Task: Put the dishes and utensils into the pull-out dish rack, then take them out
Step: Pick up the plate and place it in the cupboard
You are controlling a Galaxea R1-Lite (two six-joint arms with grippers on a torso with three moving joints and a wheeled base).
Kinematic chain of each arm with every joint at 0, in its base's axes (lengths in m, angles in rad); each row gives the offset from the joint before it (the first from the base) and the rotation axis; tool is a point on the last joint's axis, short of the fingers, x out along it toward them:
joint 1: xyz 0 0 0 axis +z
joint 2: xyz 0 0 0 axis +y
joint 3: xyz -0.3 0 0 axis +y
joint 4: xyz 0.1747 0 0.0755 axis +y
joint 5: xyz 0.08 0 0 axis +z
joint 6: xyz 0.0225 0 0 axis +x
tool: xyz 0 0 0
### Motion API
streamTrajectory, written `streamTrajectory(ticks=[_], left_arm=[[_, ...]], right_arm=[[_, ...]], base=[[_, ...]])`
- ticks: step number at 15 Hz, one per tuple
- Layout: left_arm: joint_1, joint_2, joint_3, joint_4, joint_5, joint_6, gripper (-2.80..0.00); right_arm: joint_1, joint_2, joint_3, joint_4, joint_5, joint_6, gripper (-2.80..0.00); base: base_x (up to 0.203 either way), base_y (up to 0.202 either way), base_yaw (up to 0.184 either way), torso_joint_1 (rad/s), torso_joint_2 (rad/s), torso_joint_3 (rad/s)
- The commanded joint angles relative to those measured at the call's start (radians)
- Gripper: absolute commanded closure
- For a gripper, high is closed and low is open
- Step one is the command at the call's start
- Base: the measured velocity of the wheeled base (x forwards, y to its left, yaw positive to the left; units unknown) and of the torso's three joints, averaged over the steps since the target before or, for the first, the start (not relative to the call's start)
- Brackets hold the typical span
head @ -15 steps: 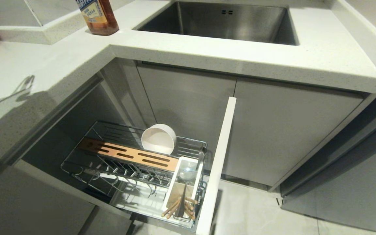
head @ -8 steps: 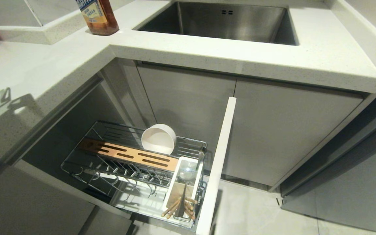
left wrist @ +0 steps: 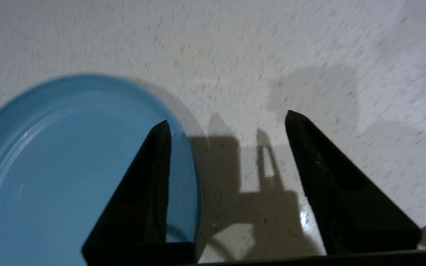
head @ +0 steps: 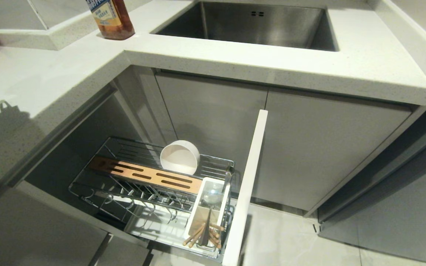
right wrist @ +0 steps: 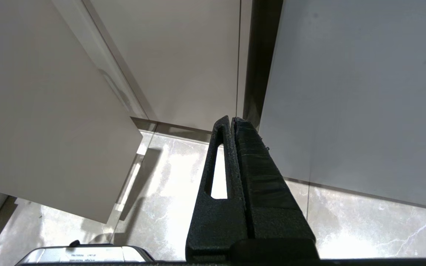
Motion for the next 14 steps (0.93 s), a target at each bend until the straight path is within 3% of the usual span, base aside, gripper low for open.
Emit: streamTrajectory(ticks=[1,6,8,11,14], left_arm=[[0.002,0.02,-0.02,0.083,0.009,-0.03,-2.8],[0.003,0.02,-0.026,0.204,0.018,-0.144,-2.8],[0.004,0.021,-0.026,0.27,0.022,-0.217,-2.8],[0.044,0.027,-0.026,0.313,0.02,-0.291,-2.8],[0.091,0.039,-0.026,0.315,-0.018,-0.303,-2.8]], right_arm=[[0.0,0.0,0.0,0.0,0.0,0.0,0.0],[0.0,0.001,0.0,0.0,0.0,0.0,0.0],[0.0,0.001,0.0,0.0,0.0,0.0,0.0],[0.0,0.002,0.0,0.0,0.0,0.0,0.0],[0.0,0.0,0.0,0.0,0.0,0.0,0.0]], base=[[0.0,0.0,0.0,0.0,0.0,0.0],[0.0,0.0,0.0,0.0,0.0,0.0],[0.0,0.0,0.0,0.0,0.0,0.0],[0.0,0.0,0.0,0.0,0.0,0.0],[0.0,0.0,0.0,0.0,0.0,0.0]])
